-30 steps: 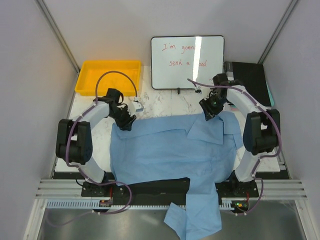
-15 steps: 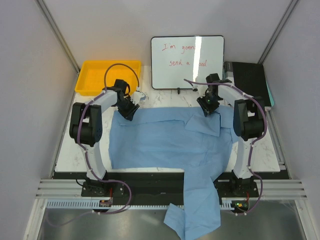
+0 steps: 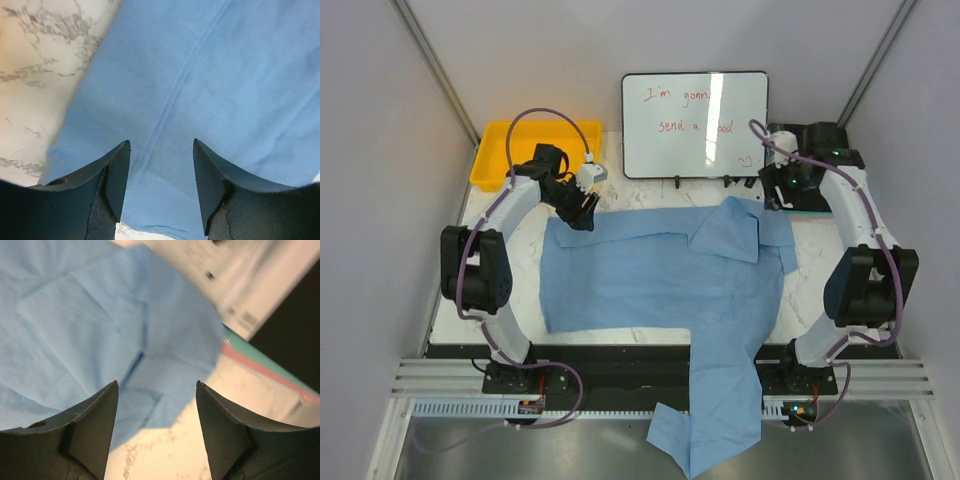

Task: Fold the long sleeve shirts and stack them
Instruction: Fold the shirt

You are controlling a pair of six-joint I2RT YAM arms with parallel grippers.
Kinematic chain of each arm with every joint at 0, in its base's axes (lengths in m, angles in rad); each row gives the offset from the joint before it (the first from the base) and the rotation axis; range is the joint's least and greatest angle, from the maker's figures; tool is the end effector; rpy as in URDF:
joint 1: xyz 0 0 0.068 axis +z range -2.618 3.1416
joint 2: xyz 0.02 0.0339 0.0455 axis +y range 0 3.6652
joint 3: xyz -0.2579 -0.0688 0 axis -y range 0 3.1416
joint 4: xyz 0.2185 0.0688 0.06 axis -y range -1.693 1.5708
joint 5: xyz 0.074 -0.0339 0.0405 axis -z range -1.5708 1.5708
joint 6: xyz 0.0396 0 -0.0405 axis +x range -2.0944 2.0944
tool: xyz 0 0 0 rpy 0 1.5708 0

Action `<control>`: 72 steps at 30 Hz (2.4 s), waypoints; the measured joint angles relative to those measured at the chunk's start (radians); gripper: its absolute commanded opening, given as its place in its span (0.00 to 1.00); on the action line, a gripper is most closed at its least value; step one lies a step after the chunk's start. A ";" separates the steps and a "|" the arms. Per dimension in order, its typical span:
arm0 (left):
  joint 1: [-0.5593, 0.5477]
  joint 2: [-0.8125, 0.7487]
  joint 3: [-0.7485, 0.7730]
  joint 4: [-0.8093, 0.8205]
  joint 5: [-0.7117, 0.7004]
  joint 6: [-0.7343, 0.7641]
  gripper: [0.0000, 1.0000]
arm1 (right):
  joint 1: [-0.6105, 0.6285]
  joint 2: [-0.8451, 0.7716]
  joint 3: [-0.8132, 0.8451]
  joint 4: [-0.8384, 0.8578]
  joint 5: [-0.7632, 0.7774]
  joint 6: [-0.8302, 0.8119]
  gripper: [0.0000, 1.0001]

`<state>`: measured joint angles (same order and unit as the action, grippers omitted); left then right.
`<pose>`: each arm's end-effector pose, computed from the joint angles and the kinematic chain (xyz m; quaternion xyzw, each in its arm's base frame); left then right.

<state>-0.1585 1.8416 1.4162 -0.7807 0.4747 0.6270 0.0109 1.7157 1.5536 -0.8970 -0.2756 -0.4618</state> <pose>0.3445 -0.0734 0.2244 0.4052 0.8668 -0.1840 0.2251 0.3373 0.0145 0.2949 -0.2582 0.9235 0.0735 0.2740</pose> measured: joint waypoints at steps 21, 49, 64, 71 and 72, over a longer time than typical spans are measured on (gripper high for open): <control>-0.007 -0.105 -0.032 -0.029 0.133 -0.061 0.65 | -0.061 0.048 -0.238 0.092 -0.002 0.142 0.59; -0.007 -0.105 -0.032 -0.029 0.131 -0.062 0.66 | -0.042 0.060 -0.223 0.059 0.113 0.114 0.00; -0.012 -0.482 -0.144 0.023 0.382 -0.050 0.67 | 0.059 -0.153 0.225 -0.311 0.061 -0.339 0.00; -0.027 -0.785 -0.332 0.157 0.466 -0.092 0.67 | 0.314 -0.232 0.142 -0.407 -0.005 -0.380 0.00; -0.026 -0.820 -0.371 0.190 0.464 -0.122 0.67 | 0.360 -0.230 0.123 -0.408 -0.015 -0.373 0.00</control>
<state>-0.1844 1.0218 1.0454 -0.5911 0.9390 0.5053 0.3714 1.4860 1.6768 -1.3048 -0.2905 -0.8349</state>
